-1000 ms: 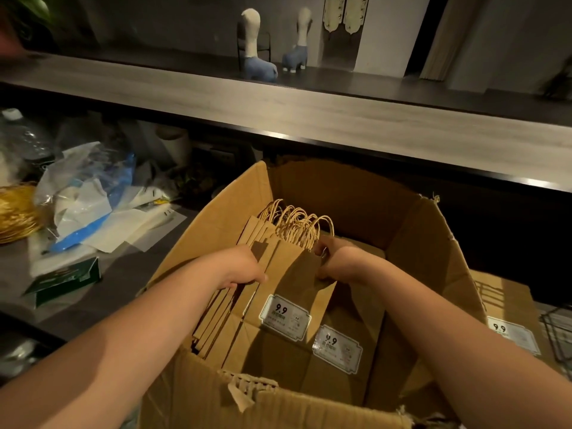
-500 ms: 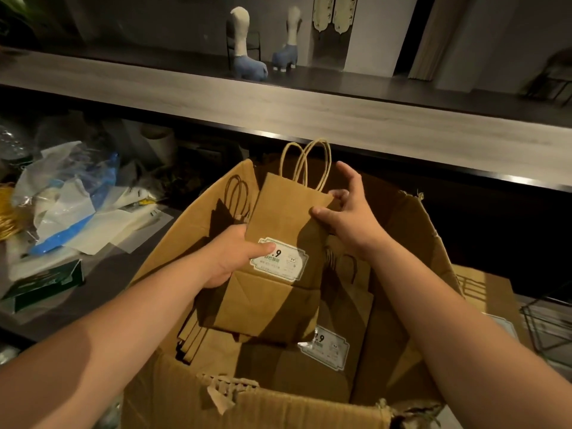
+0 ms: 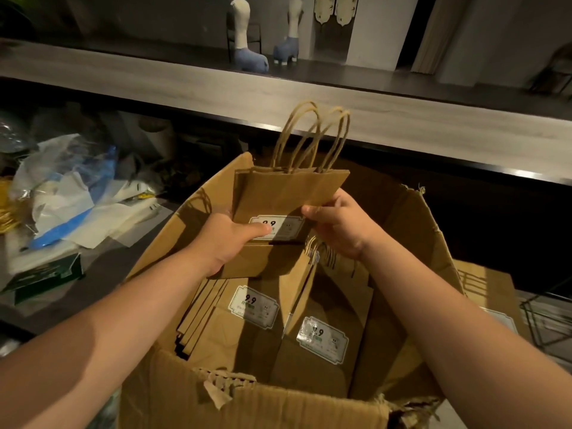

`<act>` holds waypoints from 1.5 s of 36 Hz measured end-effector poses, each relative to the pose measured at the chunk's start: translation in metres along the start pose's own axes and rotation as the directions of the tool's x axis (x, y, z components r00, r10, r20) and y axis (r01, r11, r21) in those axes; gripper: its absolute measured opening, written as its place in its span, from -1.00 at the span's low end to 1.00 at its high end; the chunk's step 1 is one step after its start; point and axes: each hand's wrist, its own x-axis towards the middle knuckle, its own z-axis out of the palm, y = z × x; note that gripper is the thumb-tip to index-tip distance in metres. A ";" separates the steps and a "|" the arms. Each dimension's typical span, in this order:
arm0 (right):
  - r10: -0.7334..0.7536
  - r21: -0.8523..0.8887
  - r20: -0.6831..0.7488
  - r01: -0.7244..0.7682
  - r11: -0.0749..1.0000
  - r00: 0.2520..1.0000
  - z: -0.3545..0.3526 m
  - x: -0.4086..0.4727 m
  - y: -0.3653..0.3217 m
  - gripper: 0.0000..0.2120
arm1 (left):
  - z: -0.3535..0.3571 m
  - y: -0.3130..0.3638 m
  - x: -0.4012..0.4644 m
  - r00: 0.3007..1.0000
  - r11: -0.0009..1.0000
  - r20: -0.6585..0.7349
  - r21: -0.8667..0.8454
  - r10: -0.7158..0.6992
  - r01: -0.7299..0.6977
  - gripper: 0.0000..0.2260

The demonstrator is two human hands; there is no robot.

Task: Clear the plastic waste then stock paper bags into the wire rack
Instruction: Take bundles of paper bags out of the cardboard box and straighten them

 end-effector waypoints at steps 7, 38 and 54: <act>0.003 -0.422 -0.023 -0.013 0.906 1.000 -0.004 0.002 0.010 -0.78 | 0.003 0.000 -0.007 0.998 0.996 0.040 0.068 0.048 -0.050 -0.79; 0.593 -0.912 -0.395 -0.376 -0.163 0.701 -0.032 -0.001 0.068 -0.31 | -0.002 0.000 0.001 0.982 0.972 -0.043 0.157 0.183 -0.174 -0.84; 0.661 -0.876 -0.446 -0.447 -0.183 0.604 -0.042 0.006 0.069 -0.37 | -0.002 -0.003 0.006 0.985 0.975 -0.042 0.157 0.166 -0.157 -0.79</act>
